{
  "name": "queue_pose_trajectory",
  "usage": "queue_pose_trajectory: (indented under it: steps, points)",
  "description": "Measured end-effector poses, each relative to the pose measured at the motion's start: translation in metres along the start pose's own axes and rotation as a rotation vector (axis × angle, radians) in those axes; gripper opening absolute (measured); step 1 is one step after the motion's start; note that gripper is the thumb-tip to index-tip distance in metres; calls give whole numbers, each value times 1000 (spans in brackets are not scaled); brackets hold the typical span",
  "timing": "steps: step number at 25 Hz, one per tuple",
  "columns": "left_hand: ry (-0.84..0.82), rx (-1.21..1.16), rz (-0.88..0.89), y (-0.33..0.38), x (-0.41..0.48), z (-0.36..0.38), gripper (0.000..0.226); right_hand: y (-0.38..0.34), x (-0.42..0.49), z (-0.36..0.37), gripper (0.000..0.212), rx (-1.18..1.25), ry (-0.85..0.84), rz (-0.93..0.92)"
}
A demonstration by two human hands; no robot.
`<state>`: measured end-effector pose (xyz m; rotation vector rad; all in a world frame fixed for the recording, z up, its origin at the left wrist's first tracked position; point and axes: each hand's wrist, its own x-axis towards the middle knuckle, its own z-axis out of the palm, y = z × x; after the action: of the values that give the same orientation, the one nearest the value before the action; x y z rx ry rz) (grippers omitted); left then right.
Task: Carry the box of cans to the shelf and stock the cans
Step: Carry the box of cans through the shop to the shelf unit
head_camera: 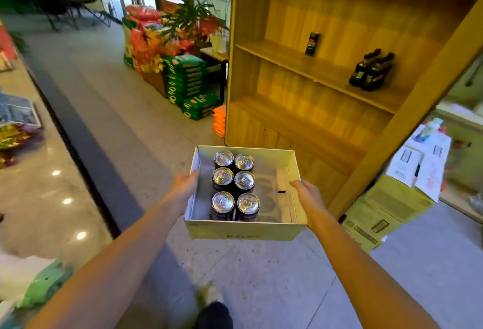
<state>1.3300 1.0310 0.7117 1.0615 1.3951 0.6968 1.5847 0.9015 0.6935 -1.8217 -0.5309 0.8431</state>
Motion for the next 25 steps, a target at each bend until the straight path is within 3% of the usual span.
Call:
queue_pose_trajectory:
  steps: [9,13,16,19,22,25]
  points:
    - [174,-82,-79,89,198,22,47,-84,241,109,15,-74,-159,-12]
    - [248,-144,-120,129,278,21,23,-133,331,156,30,-148,-245,-21]
    - [302,-160,-152,150,326,20,22,-161,389,192,34,-182,-287,-20]
    - [367,-183,-169,167,382,22,35,-185,455,230,37,-214,-362,-45]
    - [469,-153,-166,197,425,24,29,-212,509,264,37,-209,-445,-70]
    - [497,-143,-153,221,463,24,52,-238,548,289,31,-203,-481,-107]
